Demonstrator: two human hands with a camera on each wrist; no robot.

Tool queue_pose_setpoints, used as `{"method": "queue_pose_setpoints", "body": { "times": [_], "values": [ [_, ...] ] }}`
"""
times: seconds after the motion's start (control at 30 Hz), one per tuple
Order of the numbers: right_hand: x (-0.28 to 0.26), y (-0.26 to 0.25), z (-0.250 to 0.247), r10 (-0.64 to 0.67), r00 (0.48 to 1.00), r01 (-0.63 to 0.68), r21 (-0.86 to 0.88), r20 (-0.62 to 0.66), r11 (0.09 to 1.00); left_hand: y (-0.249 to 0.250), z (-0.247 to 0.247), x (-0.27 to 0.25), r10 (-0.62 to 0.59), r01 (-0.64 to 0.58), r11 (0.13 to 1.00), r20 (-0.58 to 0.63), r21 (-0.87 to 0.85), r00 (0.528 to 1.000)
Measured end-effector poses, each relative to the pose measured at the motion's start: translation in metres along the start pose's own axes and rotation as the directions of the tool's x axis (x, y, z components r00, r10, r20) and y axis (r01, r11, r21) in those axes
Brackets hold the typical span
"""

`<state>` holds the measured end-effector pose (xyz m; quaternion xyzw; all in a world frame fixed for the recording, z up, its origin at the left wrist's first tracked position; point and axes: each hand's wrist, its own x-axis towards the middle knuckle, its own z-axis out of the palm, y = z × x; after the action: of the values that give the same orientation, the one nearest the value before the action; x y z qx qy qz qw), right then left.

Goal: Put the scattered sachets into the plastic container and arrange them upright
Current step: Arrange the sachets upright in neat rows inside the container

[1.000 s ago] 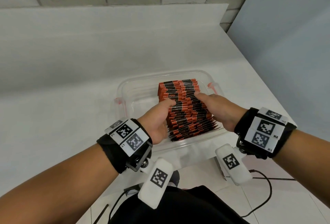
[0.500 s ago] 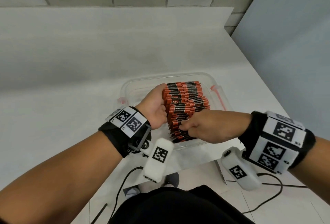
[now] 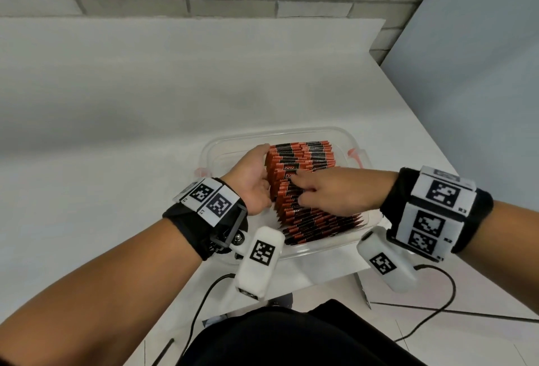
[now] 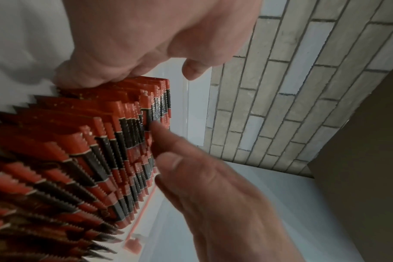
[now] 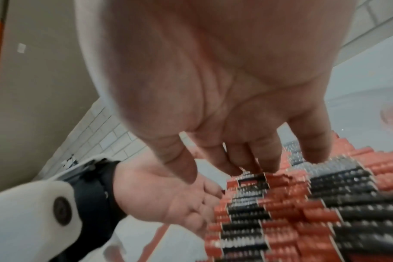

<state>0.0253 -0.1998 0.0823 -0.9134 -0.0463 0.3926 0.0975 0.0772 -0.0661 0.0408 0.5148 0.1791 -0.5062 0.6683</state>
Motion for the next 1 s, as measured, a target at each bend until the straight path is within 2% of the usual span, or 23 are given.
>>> {"method": "queue_pose_setpoints", "body": {
  "times": [0.1,0.33,0.53,0.67,0.87,1.0],
  "values": [
    [0.01,0.004,-0.008,0.008,0.998,-0.008,0.007,-0.069,1.0,0.002,-0.001,0.003,-0.011,0.012,0.999,0.023,-0.032,1.0],
    [0.021,-0.006,-0.01,0.02,1.0,-0.022,-0.089,-0.022,0.996,0.002,-0.002,0.005,-0.013,0.017,0.997,0.047,-0.07,0.999],
    [0.016,0.002,-0.016,0.011,0.995,-0.008,0.03,-0.103,1.0,0.005,-0.001,0.004,-0.019,0.019,0.999,0.018,-0.026,1.0],
    [0.019,-0.001,-0.006,0.025,1.0,-0.026,-0.032,-0.012,0.999,0.003,-0.001,0.004,-0.045,0.044,0.999,0.014,0.022,0.999],
    [0.021,0.002,-0.022,0.043,0.988,-0.04,0.017,-0.151,0.999,0.014,0.002,0.004,0.066,-0.061,0.997,-0.139,0.037,0.988],
    [0.028,-0.002,-0.019,0.081,0.992,-0.085,-0.035,-0.094,0.996,0.017,0.003,0.005,0.089,-0.088,0.996,-0.117,0.019,0.989]
  ]
}}
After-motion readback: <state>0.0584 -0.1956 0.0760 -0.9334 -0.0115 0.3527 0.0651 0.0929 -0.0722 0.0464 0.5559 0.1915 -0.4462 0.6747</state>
